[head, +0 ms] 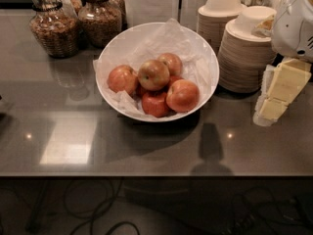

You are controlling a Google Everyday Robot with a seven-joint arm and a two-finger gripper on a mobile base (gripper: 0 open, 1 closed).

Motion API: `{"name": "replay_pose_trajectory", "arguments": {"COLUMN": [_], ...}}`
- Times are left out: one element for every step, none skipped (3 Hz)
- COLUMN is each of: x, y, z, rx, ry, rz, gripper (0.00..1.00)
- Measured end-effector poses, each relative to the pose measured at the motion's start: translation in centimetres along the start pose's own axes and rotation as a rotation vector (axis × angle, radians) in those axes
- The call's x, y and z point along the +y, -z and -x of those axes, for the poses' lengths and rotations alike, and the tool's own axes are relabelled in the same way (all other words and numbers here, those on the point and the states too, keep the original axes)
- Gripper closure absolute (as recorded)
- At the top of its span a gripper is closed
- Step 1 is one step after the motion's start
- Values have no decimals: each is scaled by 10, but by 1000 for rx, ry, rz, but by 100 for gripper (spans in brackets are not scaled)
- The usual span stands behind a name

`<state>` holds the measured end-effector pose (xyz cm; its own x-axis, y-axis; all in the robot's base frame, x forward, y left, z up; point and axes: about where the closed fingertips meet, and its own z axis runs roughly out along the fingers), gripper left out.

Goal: Pick apple from white bowl

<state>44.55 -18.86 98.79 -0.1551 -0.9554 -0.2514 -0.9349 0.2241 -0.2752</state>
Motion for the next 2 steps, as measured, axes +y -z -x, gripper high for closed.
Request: {"name": "replay_pose_trajectory", "arguments": {"x": [-3, -9], "y": [-4, -24], "z": [5, 36], "rx": [-32, -148], "ry": [-20, -28], "rz": [-6, 7], "gripper": [0, 0]}}
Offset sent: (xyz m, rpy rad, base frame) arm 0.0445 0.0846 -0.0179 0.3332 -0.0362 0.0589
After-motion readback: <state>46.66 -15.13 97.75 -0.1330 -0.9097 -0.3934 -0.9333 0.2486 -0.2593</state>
